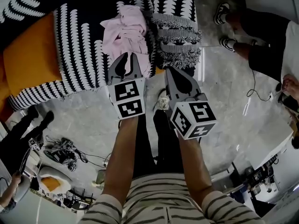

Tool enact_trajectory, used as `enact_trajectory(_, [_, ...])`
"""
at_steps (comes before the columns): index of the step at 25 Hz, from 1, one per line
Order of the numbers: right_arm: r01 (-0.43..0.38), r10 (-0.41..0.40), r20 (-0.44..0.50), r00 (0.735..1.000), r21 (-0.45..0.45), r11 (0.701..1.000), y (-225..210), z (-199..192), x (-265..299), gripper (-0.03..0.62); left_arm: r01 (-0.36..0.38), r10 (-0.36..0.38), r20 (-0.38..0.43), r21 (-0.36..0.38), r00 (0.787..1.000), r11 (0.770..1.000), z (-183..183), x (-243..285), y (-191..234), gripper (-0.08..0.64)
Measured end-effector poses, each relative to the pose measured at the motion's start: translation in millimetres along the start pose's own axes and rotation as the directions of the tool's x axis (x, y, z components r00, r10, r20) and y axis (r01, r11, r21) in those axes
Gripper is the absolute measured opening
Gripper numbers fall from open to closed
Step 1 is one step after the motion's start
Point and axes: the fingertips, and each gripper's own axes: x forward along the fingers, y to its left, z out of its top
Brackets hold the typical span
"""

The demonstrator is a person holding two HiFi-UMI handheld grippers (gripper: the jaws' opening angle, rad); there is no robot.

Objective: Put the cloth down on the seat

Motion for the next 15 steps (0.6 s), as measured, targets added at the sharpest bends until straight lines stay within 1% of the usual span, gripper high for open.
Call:
enact_trajectory(10, [-0.03, 0.033, 0.056, 0.998, -0.043, 0.999, 24, 23, -36, 0.012, -0.024, 0.024, 0.092, -0.006, 0.995, 1.0, 25, -60, -14, 0.016])
enact_trajectory(15, [-0.032, 0.037, 0.087, 0.996, -0.054, 0.998, 29, 31, -61, 0.013, -0.026, 0.025, 0.113, 0.008, 0.993, 1.0, 30, -88, -24, 0.005])
